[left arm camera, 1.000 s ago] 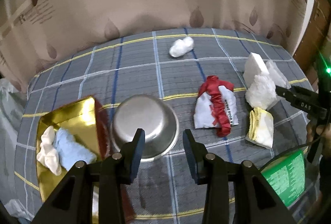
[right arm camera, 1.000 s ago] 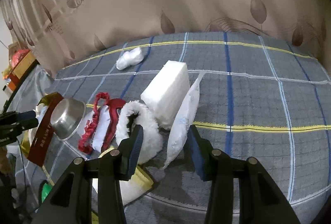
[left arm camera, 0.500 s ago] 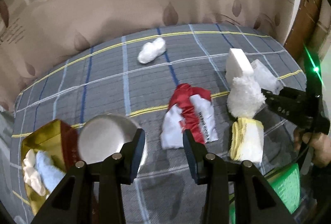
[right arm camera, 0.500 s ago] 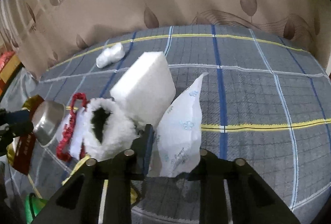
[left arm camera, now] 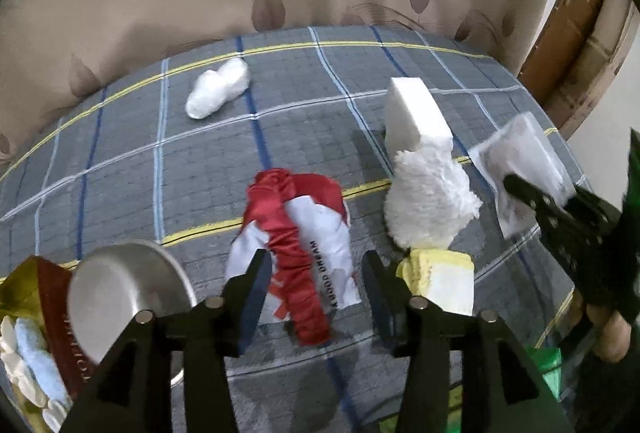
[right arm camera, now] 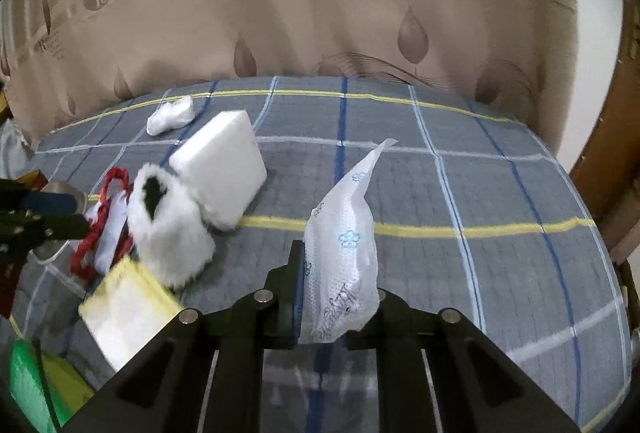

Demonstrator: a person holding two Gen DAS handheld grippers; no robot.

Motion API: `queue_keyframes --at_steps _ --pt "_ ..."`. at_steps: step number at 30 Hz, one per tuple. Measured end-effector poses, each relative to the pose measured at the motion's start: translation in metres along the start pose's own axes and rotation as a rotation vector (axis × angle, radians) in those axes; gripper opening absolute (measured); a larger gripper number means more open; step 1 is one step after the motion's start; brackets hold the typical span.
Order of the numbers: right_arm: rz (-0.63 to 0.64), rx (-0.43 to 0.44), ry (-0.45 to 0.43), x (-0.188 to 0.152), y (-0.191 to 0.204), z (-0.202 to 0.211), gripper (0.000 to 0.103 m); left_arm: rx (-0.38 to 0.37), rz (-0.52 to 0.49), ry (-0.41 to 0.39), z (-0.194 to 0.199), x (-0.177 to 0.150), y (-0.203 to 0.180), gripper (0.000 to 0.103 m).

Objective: Organize soft objects
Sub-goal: 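Grasp the red-and-white item with the left gripper while the right gripper holds the wrapper, then carry the red-and-white item with the left gripper into the gold tray and release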

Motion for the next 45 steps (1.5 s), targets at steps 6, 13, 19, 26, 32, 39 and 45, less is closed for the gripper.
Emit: queue_keyframes --at_steps 6,13,19,26,32,39,45 --pt "-0.022 0.013 0.031 -0.02 0.001 -0.005 0.013 0.052 -0.004 0.028 -0.025 0.005 0.003 0.048" --pt "-0.042 0.031 0.049 -0.026 0.002 -0.012 0.013 0.041 0.014 0.052 -0.045 0.006 0.009 0.048" --pt "-0.023 0.017 0.067 -0.027 0.005 -0.016 0.015 0.05 0.039 0.038 -0.048 0.008 0.013 0.028" --pt "-0.017 0.013 0.077 -0.028 0.006 -0.019 0.016 0.087 0.051 0.028 -0.038 0.008 0.018 0.014" --pt "-0.017 0.014 0.083 -0.029 0.005 -0.02 0.016 0.079 0.042 -0.011 -0.015 0.009 0.011 0.014" --pt "-0.017 0.015 0.085 -0.029 0.006 -0.02 0.017 0.089 0.05 -0.04 0.018 0.003 0.011 0.014" --pt "-0.015 0.015 0.089 -0.03 0.005 -0.021 0.018 0.108 0.059 -0.066 0.053 -0.006 0.021 0.014"
Point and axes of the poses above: each gripper's, at about its wrist camera, not at the fingertips, and z roughly against the way its jaws point, y to its left, x to its top, the point moved 10 cm from there along -z, roughly the way its jaws point, and after that the axes turned 7 degrees about -x, right-handed, at the moved point
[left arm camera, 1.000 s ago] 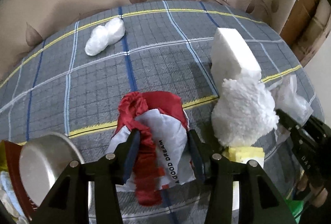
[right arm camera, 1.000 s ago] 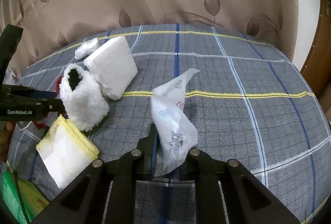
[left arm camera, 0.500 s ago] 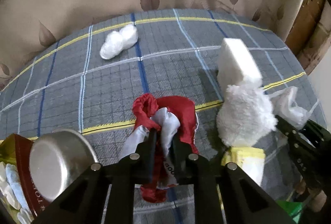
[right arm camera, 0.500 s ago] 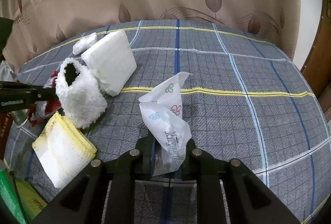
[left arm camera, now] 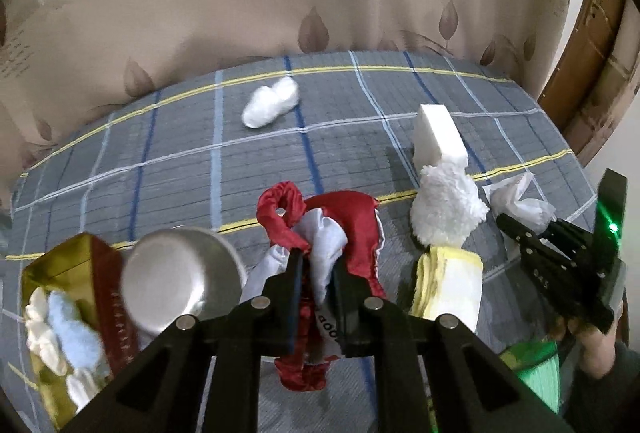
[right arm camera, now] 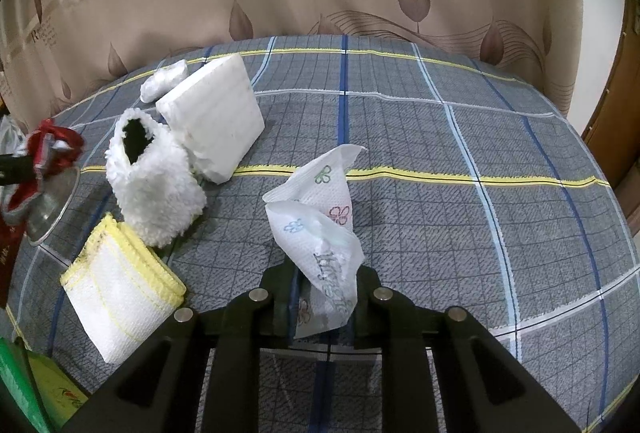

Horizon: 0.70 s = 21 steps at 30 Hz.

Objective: Organize soft objects
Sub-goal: 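Carry the red-and-white item with the left gripper into the gold tray and release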

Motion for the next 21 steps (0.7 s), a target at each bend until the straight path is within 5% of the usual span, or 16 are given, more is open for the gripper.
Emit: queue_keyframes --at_steps 9,21 --pt "0.004 -0.004 0.001 0.0 0.001 0.0 0.018 0.038 0.046 -0.039 0.056 -0.009 0.039 0.014" --pt "0.003 -0.003 0.001 0.0 0.001 -0.001 0.019 0.244 0.153 -0.072 0.11 -0.027 0.154 0.014"
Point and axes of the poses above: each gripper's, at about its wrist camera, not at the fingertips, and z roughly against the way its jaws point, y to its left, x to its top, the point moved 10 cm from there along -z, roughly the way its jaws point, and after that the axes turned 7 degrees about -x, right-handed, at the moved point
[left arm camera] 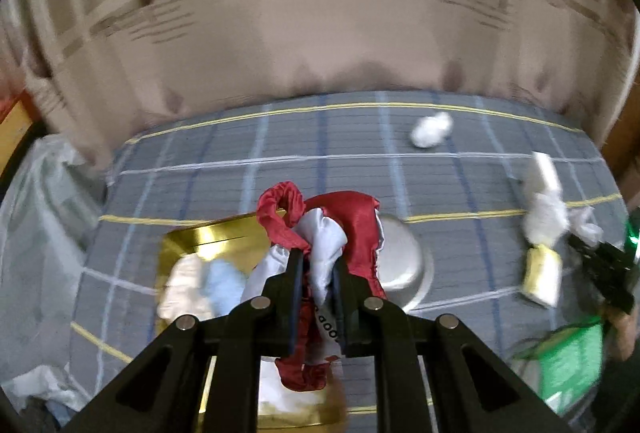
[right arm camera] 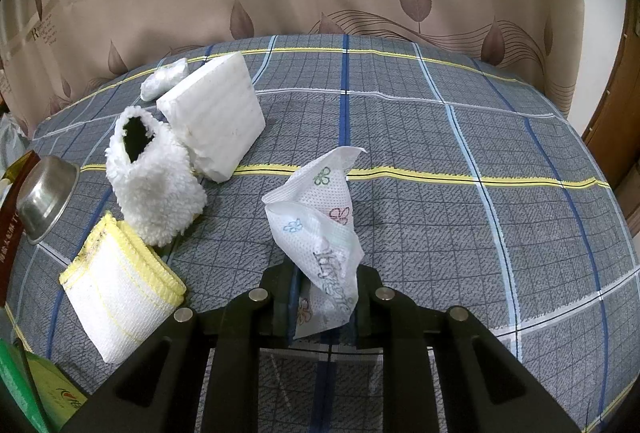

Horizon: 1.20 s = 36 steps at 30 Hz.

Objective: Organize soft objects
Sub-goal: 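Carry the red-and-white item with the left gripper into the gold tray and release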

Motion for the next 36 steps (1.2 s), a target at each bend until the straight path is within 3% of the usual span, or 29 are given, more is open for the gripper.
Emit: queue_keyframes --at_steps 6,12,20,23,25,31,36 --pt "0.001 -0.001 0.0 0.0 0.0 0.0 0.019 0.089 0.074 0.028 -0.014 -0.008 0.064 0.014" --pt "0.001 -0.002 0.0 0.0 0.0 0.0 0.019 0.109 0.133 0.052 -0.029 -0.016 0.094 0.014" --pt "0.001 -0.004 0.0 0.0 0.0 0.0 0.019 0.099 0.144 0.086 -0.05 -0.02 0.103 0.015" --pt "0.002 -0.004 0.0 0.0 0.0 0.0 0.019 0.085 0.138 0.093 -0.057 -0.02 0.101 0.02" --pt "0.001 -0.004 0.0 0.0 0.0 0.0 0.019 0.1 0.142 0.108 -0.06 -0.021 0.102 0.035" --pt "0.002 -0.005 0.001 0.0 0.0 0.0 0.019 0.115 0.143 0.115 -0.059 -0.017 0.104 0.044" --pt "0.002 -0.006 0.002 0.0 0.0 0.0 0.019 0.116 0.13 0.073 -0.036 -0.015 0.104 0.044"
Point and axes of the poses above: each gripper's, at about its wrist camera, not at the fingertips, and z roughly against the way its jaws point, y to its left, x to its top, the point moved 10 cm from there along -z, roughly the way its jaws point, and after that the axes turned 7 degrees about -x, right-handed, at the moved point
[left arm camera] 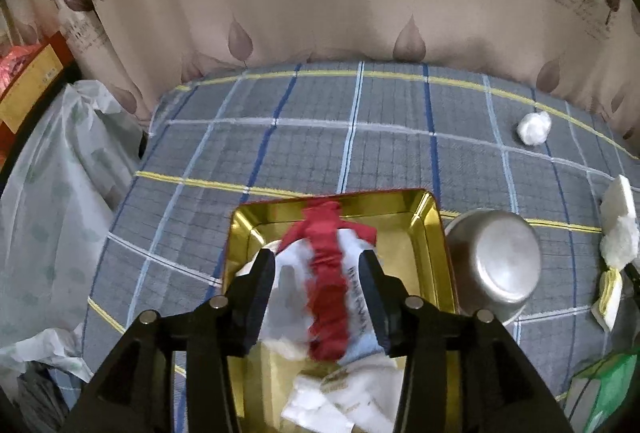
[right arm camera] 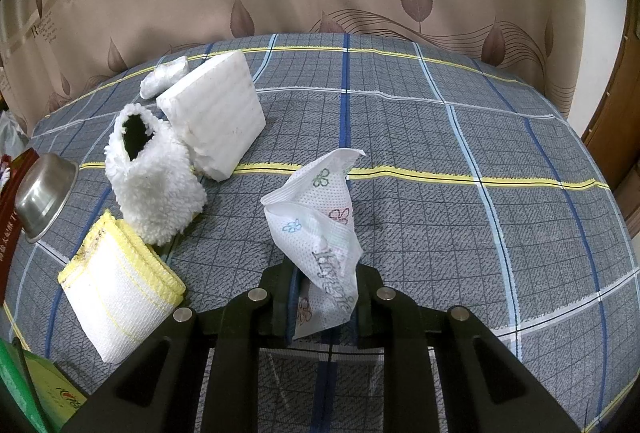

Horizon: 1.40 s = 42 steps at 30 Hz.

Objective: Organize soft objects
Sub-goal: 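Carry the red-and-white item with the left gripper into the gold tray and release, then carry the printed white wrapper with the right gripper into the tray and release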

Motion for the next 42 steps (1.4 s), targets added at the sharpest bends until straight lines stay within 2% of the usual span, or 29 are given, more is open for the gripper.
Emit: queue_keyframes --at_steps 5,12,16,24,34,39,42 --pt "0.0 -0.001 -0.001 0.0 0.0 0.0 0.019 0.013 0.0 -0.067 0.029 -0.01 0.006 0.045" --pt "-0.002 0.002 0.006 0.0 0.002 0.0 0.019 0.086 0.002 -0.08 0.045 -0.05 0.033 0.045" --pt "-0.006 0.004 0.025 0.003 0.003 0.001 0.016 0.117 0.051 -0.088 0.047 -0.07 0.05 0.045" --pt "0.007 -0.004 0.013 0.025 0.013 0.018 0.012 0.099 0.151 -0.088 0.039 -0.09 0.072 0.045" --pt "0.039 0.049 -0.021 0.042 0.051 0.057 0.012 0.07 0.25 -0.137 0.048 -0.095 0.097 0.045" --pt "0.084 0.073 -0.051 0.047 0.078 0.085 0.012 0.111 0.253 -0.133 0.047 -0.1 0.108 0.046" --pt "0.121 0.121 -0.077 0.051 0.104 0.11 0.012 0.123 0.261 -0.128 0.045 -0.104 0.114 0.046"
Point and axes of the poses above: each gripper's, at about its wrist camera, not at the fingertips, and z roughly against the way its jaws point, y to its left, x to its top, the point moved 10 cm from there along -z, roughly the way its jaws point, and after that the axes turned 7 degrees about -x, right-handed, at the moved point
